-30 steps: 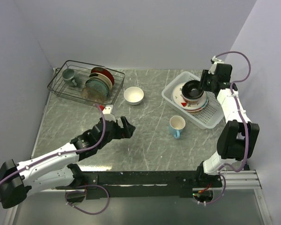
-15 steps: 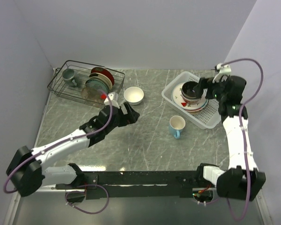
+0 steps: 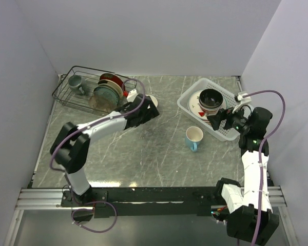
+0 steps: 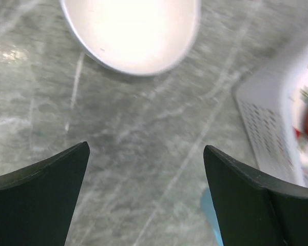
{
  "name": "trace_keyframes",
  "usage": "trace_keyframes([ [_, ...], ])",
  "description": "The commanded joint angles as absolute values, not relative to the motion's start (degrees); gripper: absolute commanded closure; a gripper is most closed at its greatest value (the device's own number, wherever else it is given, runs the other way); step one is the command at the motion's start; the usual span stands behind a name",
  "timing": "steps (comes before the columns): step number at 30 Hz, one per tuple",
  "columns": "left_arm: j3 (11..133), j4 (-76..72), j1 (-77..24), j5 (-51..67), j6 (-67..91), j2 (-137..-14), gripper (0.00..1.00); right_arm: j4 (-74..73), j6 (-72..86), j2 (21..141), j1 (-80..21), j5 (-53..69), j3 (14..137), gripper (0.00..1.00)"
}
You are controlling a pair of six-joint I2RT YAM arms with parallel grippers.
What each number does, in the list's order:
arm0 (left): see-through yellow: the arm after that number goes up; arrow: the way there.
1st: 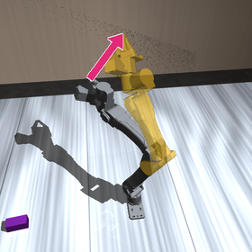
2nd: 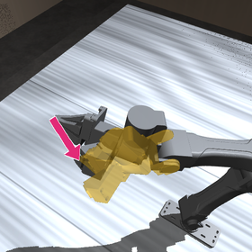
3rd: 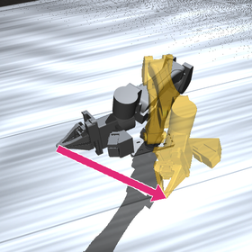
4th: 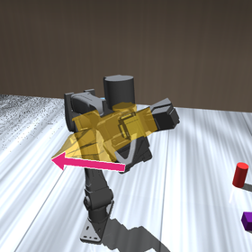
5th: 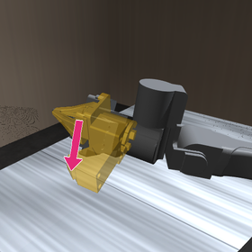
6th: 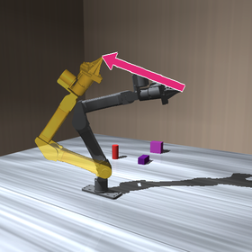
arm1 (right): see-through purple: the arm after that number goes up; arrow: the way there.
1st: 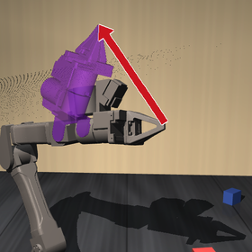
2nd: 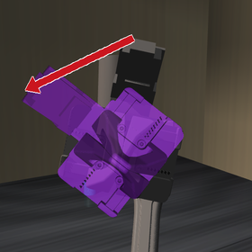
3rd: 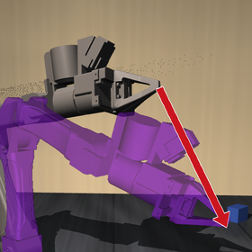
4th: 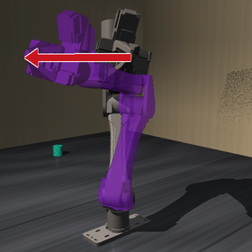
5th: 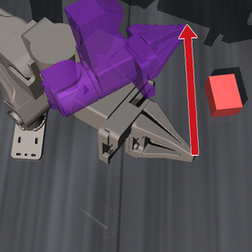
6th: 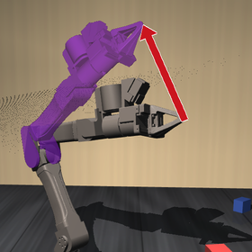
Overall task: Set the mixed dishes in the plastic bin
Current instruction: Pick up the bowl from the center of the board.
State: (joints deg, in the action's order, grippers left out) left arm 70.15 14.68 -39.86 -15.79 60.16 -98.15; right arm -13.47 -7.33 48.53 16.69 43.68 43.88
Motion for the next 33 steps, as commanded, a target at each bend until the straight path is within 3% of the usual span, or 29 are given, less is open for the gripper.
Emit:
trace_keyframes([
  [1,77.33,22.58,-38.41,-20.21,65.03,-103.61,0.01,-10.72,-6.68,48.43,18.37,49.13,44.47,0.0],
  [16,88.41,27.5,-34.19,-25.49,70.31,-115.21,0.02,-12.48,-6.59,48.08,18.81,50.36,45.62,0.0],
  [19,91.49,30.14,-33.49,-25.66,70.84,-117.76,0.08,-12.39,-6.68,47.9,18.9,50.36,45.7,0.0],
  [26,93.16,30.41,-32.87,-27.51,69.61,-119.09,0.38,-12.57,-6.68,47.99,19.25,50.71,45.79,0.0],
  [33,93.69,30.24,-32.43,-28.22,67.68,-120.94,0.45,-12.48,-6.42,48.16,19.69,51.15,45.79,0.0],
])
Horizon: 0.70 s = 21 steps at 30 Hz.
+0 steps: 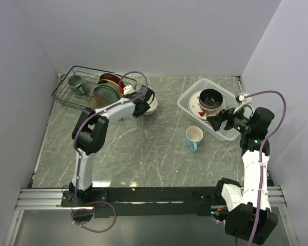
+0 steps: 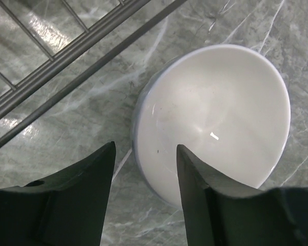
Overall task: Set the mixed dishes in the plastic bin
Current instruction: Pick up the bowl from the center of the board.
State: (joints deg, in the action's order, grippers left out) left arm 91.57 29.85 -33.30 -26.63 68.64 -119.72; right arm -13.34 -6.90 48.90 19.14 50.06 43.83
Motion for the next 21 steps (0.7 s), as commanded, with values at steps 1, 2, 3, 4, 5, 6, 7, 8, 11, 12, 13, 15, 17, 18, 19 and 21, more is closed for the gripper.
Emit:
trace_keyframes([
  [1,93.52,29.97,-32.34,-27.86,67.5,-121.2,0.47,-12.48,-6.33,48.16,19.86,51.15,45.79,0.0],
  [2,92.99,29.19,-32.08,-27.69,66.98,-121.2,0.5,-12.57,-6.33,48.08,19.95,51.24,45.79,0.0],
  [3,92.73,28.92,-31.99,-27.42,66.89,-121.2,0.51,-12.31,-6.24,48.16,20.04,51.33,45.79,0.0],
  [4,92.46,28.57,-31.91,-27.07,66.71,-121.03,0.55,-12.39,-6.24,48.25,20.13,51.33,45.7,0.0],
  [5,92.03,28.04,-31.73,-26.9,66.27,-120.76,0.59,-12.39,-6.24,48.25,20.21,51.42,45.7,0.0],
  [6,91.76,27.52,-31.82,-26.63,65.83,-120.07,0.63,-12.39,-6.24,48.25,20.3,51.42,45.7,0.0],
  [7,91.41,26.9,-31.73,-26.2,65.22,-119.54,0.72,-12.31,-6.24,48.25,20.3,51.42,45.7,0.0],
  [8,90.28,25.24,-31.73,-25.93,64.08,-118.84,0.76,-12.3,-6.24,48.25,20.39,51.5,45.7,0.0],
  [11,86.77,21.99,-31.73,-25.23,61.8,-115.06,0.94,-12.3,-6.24,48.43,20.39,51.68,45.62,0.0],
  [12,85.88,20.32,-31.73,-25.14,61.27,-114.0,0.96,-12.22,-6.24,48.43,20.48,51.68,45.62,0.0],
  [13,85.0,19.35,-31.82,-25.05,60.65,-111.82,0.99,-12.3,-6.24,48.34,20.48,51.68,45.62,0.0],
  [15,82.45,17.67,-31.82,-24.0,58.72,-109.44,0.99,-12.3,-6.33,48.6,20.48,51.86,45.53,0.0],
  [17,79.47,15.13,-31.73,-22.34,57.05,-105.75,0.99,-12.22,-6.42,48.6,20.48,52.12,45.53,0.0],
  [18,78.32,13.81,-31.9,-21.28,56.17,-104.34,0.99,-12.22,-6.42,48.52,20.57,52.29,45.53,0.0],
  [19,77.01,11.28,-31.9,-20.4,55.47,-101.54,0.99,-12.22,-6.42,48.52,20.48,52.47,45.44,0.0],
  [21,72.18,7.32,-32.6,-16.2,52.57,-98.28,0.99,-12.22,-6.59,48.43,20.48,53.52,45.35,0.0],
])
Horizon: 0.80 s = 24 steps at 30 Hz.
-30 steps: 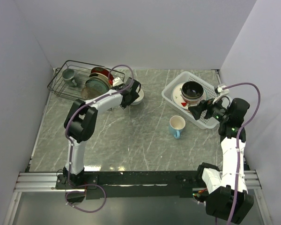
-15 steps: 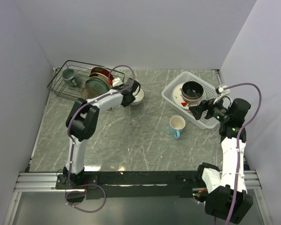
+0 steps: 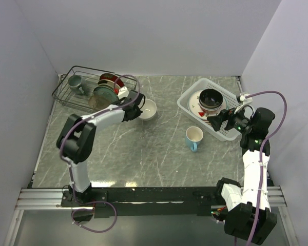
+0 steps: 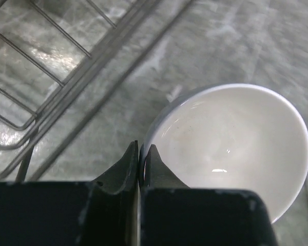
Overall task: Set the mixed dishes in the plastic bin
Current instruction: Pick up the bowl from the center of the board.
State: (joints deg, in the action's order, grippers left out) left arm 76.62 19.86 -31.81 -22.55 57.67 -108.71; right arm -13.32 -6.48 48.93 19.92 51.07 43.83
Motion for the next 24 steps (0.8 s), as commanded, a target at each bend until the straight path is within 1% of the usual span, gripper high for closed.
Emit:
trace_keyframes([
  [1,70.42,2.6,-33.04,-14.26,51.25,-94.96,0.99,-12.3,-6.68,48.25,20.48,53.87,45.26,0.0],
  [3,64.71,-2.43,-34.36,-9.0,47.38,-91.51,0.99,-12.39,-7.03,47.99,20.48,56.41,45.18,0.0],
  [5,60.06,-8.14,-36.28,-6.43,44.93,-86.94,0.99,-12.92,-7.99,47.73,20.48,58.79,45.35,0.0],
  [7,58.89,-8.61,-38.31,-7.11,44.21,-84.04,0.99,-13.88,-8.87,47.64,20.48,62.99,45.53,0.0],
  [9,59.59,-6.51,-42.61,-9.39,42.46,-82.54,0.99,-16.5,-9.58,47.9,20.39,64.51,46.4,0.0],
  [11,60.38,-5.28,-47.25,-13.7,41.05,-81.74,0.99,-21.77,-14.29,48.69,20.22,67.14,49.99,0.0],
  [12,60.55,-4.32,-48.76,-15.45,40.96,-81.04,0.99,-29.63,-17.02,49.13,20.13,67.58,51.84,0.0],
  [13,60.82,-3.7,-50.17,-17.99,40.96,-80.69,0.99,-33.88,-19.75,49.83,19.95,67.15,55.86,0.0],
  [14,60.91,-3.34,-52.8,-22.11,41.39,-80.42,0.99,-41.67,-24.65,50.18,19.69,66.89,57.81,0.0],
  [16,61.61,-1.94,-55.27,-27.13,43.32,-80.33,0.99,-48.4,-28.81,50.8,19.51,66.27,62.46,0.0],
  [17,62.13,-1.32,-57.81,-32.12,43.85,-80.51,0.99,-53.04,-31.0,50.8,19.34,65.57,63.53,0.0],
  [19,65.02,2.17,-61.41,-36.37,46.13,-82.26,0.99,-55.28,-31.03,50.02,18.55,64.78,64.6,0.0],
  [22,69.94,7.79,-64.59,-44.27,50.08,-85.69,0.99,-53.27,-27.78,47.91,14.95,59.96,63.11,0.0],
  [23,71.27,9.3,-66.69,-46.38,51.4,-86.56,0.99,-51.26,-25.69,47.38,13.55,56.55,62.58,0.0],
  [24,72.67,10.97,-67.75,-51.28,52.81,-88.49,0.99,-50.02,-24.36,46.76,11.53,54.16,61.53,0.0],
])
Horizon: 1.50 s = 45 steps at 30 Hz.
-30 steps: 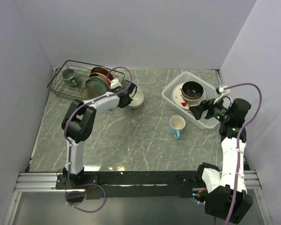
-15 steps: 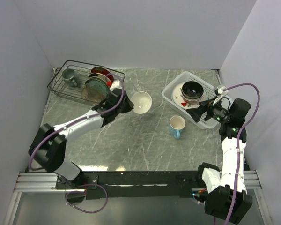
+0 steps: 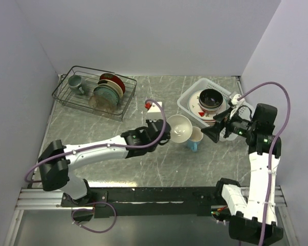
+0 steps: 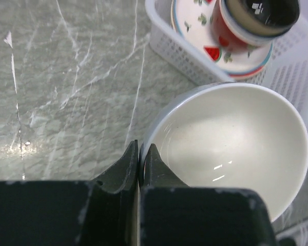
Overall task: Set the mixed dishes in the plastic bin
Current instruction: Pick up the bowl from the center of the board.
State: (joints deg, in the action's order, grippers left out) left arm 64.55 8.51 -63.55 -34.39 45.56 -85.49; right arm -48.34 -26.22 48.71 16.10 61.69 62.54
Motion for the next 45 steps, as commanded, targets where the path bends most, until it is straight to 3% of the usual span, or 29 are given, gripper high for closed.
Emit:
trace_keyframes([
  [1,76.34,16.38,-68.63,-53.5,56.74,-89.55,0.99,-48.88,-23.3,45.8,7.69,52.14,60.83,0.0],
  [6,88.31,33.47,-72.51,-62.3,68.11,-97.71,0.99,-42.72,-17.23,45.61,-1.74,39.49,58.71,0.0],
  [13,90.36,32.61,-74.0,-62.49,68.55,-98.62,0.99,-39.12,-12.93,49.04,-8.17,28.32,58.71,0.03],
  [20,89.39,31.12,-74.27,-61.79,67.33,-97.65,0.99,-36.91,-11.16,50.8,-10.98,24.79,58.53,0.26],
  [27,86.58,27.08,-74.53,-60.74,64.78,-95.37,0.99,-36.3,-10.28,53.43,-12.83,23.64,59.32,0.38],
  [30,85.17,24.09,-74.79,-59.94,62.59,-94.13,0.99,-36.39,-10.02,54.75,-13.27,22.94,59.85,0.52],
  [31,84.73,23.3,-74.79,-59.51,62.06,-93.78,0.99,-36.39,-10.02,55.02,-13.27,22.77,60.03,0.65],
  [34,82.19,19.79,-74.79,-58.45,60.03,-91.76,0.99,-36.48,-9.93,55.55,-13.27,22.33,60.47,0.87],
  [38,77.35,13.81,-74.79,-56.26,57.13,-87.47,0.97,-36.39,-10.19,55.28,-13.27,22.5,60.73,1.0],
  [41,72.44,6.44,-74.79,-52.23,52.4,-83.78,0.8,-36.21,-10.81,54.93,-12.92,23.63,60.91,1.0],
  [42,69.2,4.07,-74.88,-50.38,48.73,-82.8,0.62,-36.3,-10.9,54.58,-12.22,24.16,61.08,1.0],
  [44,65.41,-5.95,-74.62,-43.56,44.32,-79.3,0.41,-36.56,-11.86,54.23,-11.08,26.7,61.43,1.0],
  [45,61.65,-9.63,-74.53,-40.81,40.21,-78.23,0.26,-36.39,-12.13,53.71,-9.94,27.5,61.52,1.0],
])
